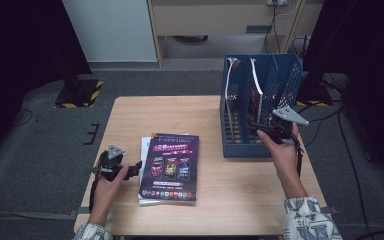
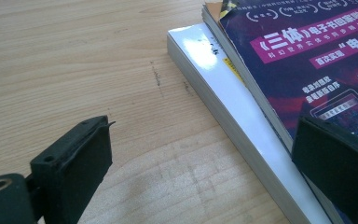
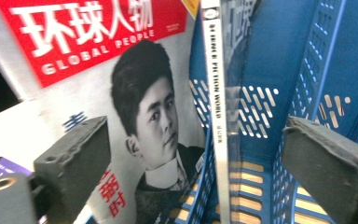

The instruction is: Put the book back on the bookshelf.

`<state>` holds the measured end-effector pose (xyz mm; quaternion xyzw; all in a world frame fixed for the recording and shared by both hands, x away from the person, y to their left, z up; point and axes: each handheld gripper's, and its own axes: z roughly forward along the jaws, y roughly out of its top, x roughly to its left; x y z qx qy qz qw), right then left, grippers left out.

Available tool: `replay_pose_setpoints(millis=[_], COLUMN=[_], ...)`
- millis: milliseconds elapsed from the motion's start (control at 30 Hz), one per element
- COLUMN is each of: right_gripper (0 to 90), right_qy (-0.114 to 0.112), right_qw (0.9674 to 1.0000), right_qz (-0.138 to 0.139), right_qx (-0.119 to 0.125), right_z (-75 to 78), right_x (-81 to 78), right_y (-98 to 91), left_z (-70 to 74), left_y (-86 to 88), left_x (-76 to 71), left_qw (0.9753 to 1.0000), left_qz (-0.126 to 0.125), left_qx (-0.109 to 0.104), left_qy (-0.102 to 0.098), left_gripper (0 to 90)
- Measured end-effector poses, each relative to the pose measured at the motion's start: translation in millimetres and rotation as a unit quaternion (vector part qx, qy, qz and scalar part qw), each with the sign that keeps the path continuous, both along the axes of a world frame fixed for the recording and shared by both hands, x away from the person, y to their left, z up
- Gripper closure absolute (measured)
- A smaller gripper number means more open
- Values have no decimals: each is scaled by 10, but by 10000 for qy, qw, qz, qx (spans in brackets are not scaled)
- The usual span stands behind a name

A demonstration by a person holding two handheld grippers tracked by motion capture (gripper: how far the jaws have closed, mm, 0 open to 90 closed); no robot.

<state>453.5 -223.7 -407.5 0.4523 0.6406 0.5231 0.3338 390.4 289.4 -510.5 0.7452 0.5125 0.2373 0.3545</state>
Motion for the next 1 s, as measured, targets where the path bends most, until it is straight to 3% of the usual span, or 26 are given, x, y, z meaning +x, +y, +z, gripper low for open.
replay_pose_setpoints(millis=[567,733,1000], right_gripper=[235,278,353], right_qy=[53,116,227], right_qw=[9999,9994,9955], right_qz=[101,337,855], right_qx=[-51,-46,-325], right_z=[-125,-174,-267], right_x=[-282,-396,-495], right_y=[138,255,585], left_z=[60,79,75], left_y=[-77,-142,-331], left_x=[-67,-83,-99], left_qw=[9997,9994,9982], left_qz=[-140,-274,-577], left_qx=[-138,-132,16], left_qy=[-139,-174,-152], left_gripper=[61,112,214])
